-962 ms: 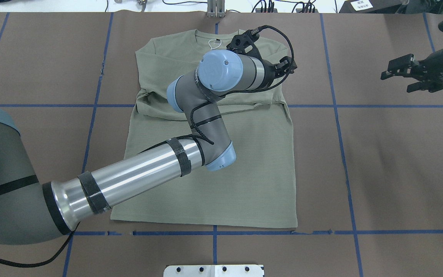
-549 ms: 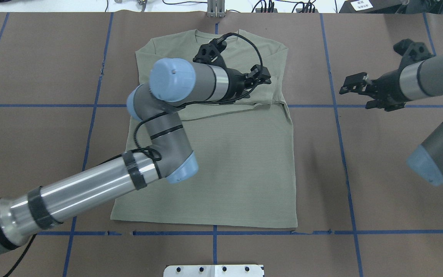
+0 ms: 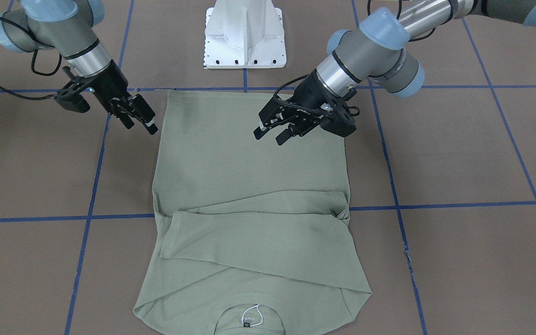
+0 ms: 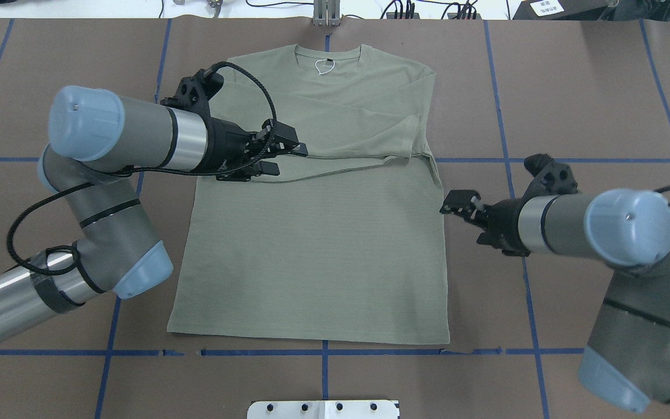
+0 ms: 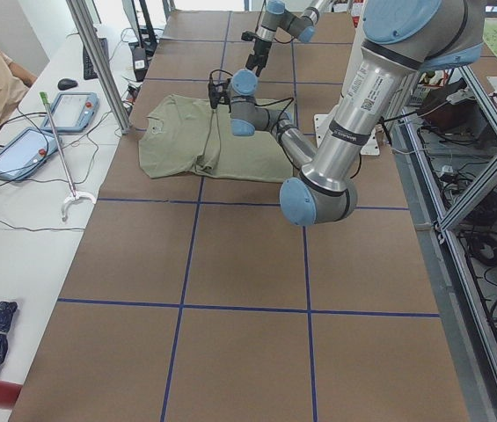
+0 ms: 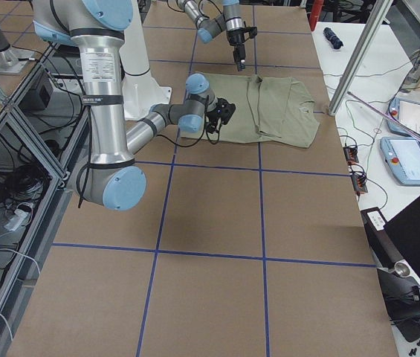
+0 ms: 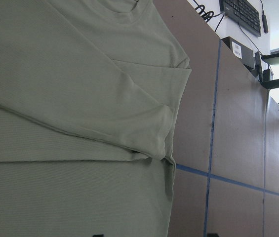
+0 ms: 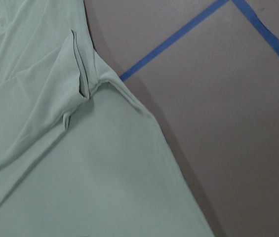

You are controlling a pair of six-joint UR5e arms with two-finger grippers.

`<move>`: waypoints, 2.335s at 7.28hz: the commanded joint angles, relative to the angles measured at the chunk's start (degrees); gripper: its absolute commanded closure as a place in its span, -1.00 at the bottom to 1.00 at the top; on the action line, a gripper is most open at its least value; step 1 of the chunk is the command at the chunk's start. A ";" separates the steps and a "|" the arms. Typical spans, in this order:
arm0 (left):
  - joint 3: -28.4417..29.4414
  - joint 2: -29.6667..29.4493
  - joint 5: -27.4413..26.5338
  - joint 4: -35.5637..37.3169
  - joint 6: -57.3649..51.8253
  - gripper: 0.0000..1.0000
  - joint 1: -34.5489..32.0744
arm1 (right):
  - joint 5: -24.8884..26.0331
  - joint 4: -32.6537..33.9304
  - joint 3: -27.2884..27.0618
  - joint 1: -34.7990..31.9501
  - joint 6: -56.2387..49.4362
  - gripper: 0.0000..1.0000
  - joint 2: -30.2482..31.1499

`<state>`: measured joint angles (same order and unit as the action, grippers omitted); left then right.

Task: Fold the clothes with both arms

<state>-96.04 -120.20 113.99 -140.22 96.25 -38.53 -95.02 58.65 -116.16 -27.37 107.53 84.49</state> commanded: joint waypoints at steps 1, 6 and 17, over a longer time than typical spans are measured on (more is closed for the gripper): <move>-4.66 4.33 1.76 3.97 -0.88 -0.44 -0.76 | 19.69 16.41 -7.65 17.18 7.67 -0.98 -0.46; -7.32 7.87 1.58 3.72 -0.44 -0.52 -0.32 | 24.45 17.47 -4.52 26.75 23.61 -0.80 2.61; -7.32 8.22 1.67 3.46 -0.62 -0.52 -0.58 | 24.01 17.47 -2.75 26.75 22.90 0.14 1.99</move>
<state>-103.26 -112.03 115.66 -136.75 95.66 -39.06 -71.00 76.11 -118.92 -0.58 130.42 86.49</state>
